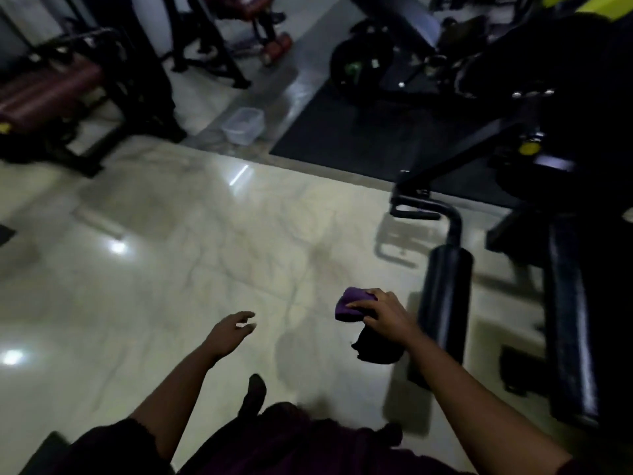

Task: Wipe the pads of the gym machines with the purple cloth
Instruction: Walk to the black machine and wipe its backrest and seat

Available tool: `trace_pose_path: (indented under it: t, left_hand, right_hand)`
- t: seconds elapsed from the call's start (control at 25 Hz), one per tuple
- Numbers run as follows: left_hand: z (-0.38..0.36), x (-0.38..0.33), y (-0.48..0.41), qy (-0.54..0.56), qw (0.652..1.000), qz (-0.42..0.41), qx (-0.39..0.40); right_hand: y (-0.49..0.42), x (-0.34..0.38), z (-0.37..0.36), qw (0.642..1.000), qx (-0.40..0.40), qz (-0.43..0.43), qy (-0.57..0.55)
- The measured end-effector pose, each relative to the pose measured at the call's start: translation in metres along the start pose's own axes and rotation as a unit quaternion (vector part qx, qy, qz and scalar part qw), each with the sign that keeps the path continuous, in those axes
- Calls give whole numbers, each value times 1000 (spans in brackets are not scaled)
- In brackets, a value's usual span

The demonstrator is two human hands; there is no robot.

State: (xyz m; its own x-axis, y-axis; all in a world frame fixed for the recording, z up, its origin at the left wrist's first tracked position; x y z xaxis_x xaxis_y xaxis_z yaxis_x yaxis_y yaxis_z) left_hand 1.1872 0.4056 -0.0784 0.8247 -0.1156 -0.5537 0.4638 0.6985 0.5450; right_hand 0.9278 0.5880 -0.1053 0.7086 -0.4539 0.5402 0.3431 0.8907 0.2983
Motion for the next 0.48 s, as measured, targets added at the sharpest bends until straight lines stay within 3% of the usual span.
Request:
trace_pose_path:
  t: [0.24, 0.48]
  left_hand:
    - [112, 122, -35, 123, 985, 92, -77]
    - [174, 167, -109, 210, 964, 132, -97]
  right_hand:
    - [-125, 113, -17, 998, 19, 52, 35]
    - [-240, 178, -31, 991, 59, 98, 74]
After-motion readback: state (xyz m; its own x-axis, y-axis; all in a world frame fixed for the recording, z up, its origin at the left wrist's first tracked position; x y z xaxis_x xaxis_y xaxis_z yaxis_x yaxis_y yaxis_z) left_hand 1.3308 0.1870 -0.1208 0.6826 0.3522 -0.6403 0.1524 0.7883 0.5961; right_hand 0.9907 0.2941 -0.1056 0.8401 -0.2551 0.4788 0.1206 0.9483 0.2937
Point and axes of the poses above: each hand's wrist, its own y-axis away from the middle knuckle, its own z-axis out of the back of the hand, x = y × z, the point moved 4 cm from there along -y, towards the middle knuckle
